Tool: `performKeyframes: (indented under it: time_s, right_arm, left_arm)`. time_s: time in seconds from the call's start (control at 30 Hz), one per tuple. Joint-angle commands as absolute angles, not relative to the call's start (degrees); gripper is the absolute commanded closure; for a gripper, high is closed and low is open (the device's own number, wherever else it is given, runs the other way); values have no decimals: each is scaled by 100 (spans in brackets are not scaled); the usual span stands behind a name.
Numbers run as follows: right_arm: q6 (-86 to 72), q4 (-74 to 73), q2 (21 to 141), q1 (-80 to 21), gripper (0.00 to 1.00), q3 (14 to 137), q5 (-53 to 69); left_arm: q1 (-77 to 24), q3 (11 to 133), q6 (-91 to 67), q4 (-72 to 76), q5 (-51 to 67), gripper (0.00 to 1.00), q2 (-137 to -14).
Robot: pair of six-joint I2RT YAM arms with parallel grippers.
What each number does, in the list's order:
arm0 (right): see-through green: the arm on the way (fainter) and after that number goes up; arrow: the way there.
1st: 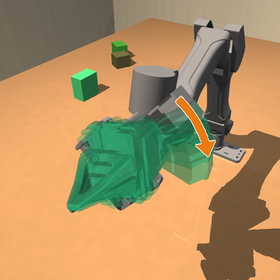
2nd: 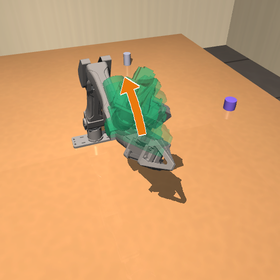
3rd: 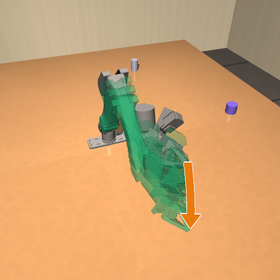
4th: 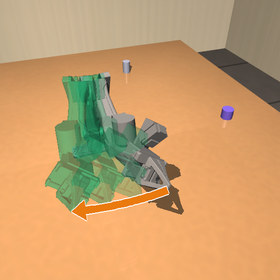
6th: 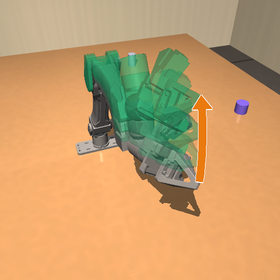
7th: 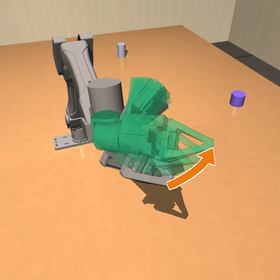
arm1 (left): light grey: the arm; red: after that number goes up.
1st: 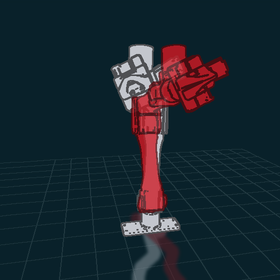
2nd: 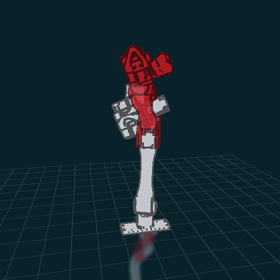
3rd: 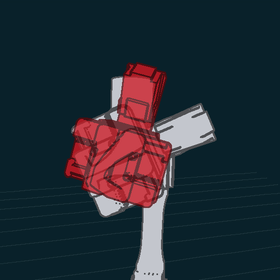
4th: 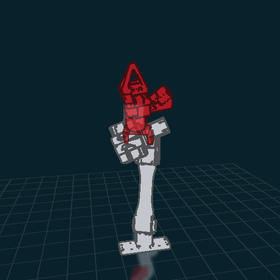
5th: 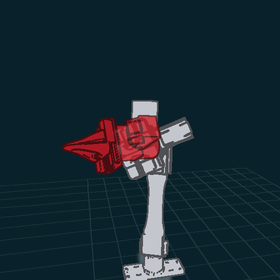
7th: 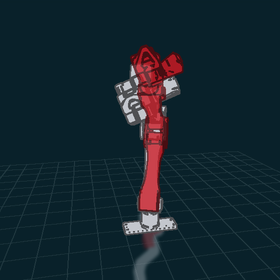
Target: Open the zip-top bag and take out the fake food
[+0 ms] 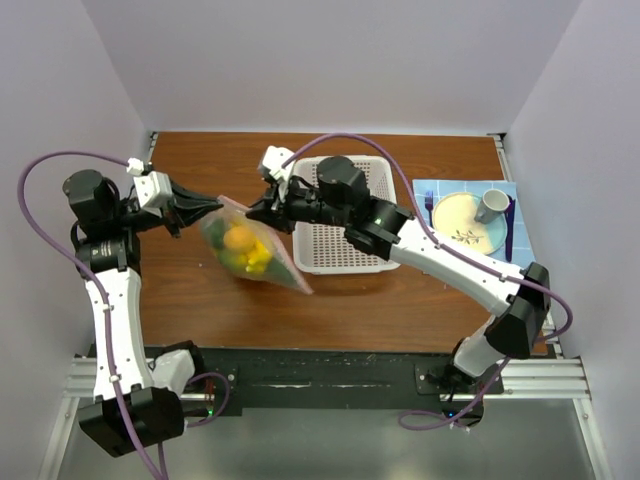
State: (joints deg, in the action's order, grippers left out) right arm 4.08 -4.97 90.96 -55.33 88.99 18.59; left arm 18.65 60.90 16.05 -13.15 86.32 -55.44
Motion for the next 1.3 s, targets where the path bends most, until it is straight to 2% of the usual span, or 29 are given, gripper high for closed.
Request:
performKeyframes:
  time_s: [0.0, 0.27, 0.4, 0.57, 0.73, 0.8, 0.9, 0.93, 0.97, 1.03, 1.07, 1.1, 1.17, 1.27]
  right_arm:
    - [439, -932, 8825, -5379, 100, 8412, 1766]
    - [281, -844, 8386, -5370, 100, 7517, 1846]
    - [159, -738, 8051, -5388, 100, 6944, 1784]
    - [44, -589, 7840, -5379, 100, 6540, 1767]
    - [88, -527, 7954, -5388, 100, 6320, 1468]
    - [44, -501, 8059, -5388, 87, 6214, 1415]
    - [-184, -510, 8138, -5431, 63, 6187, 1170]
    - [-211, -562, 8139, -5466, 54, 6205, 743]
    - [-237, -597, 8139, -5528, 48, 6249, 582]
    - [-325, -703, 8060, -5555, 43, 6319, 118]
    - [-386, -721, 8025, -5572, 34, 6389, 10]
    - [-509, -790, 7990, -5590, 33, 6442, -26]
    - [-667, -870, 7910, -5642, 31, 6600, -184]
    - [-992, -967, 7884, -5800, 29, 6776, -211]
  left_arm:
    - [2030, 6372, 1046, -413, 9554, 100, -5537]
    - [2337, 6556, 1020, -168, 9185, 100, -5748]
    - [2715, 6723, 704, 632, 8878, 100, -6142]
    - [2909, 7040, 764, 659, 8693, 100, -6548]
    - [2927, 6803, 1062, 511, 8604, 100, -6487]
    - [2953, 6689, 1474, -391, 8779, 100, -6373]
    - [2953, 6592, 3142, -2447, 8685, 100, -6144]
    - [2953, 6557, 4138, -2974, 8579, 100, -6083]
    - [2953, 6487, 4592, -3850, 8474, 100, -5978]
    - [2944, 6416, 5845, -4671, 8114, 100, -5933]
    - [2944, 6381, 6384, -5694, 7982, 100, -5967]
    - [2944, 6363, 7529, -6226, 7719, 100, -6020]
    - [2944, 6267, 8459, -7541, 7376, 100, -6212]
    - [2936, 5986, 8271, -7541, 6989, 100, -6302]
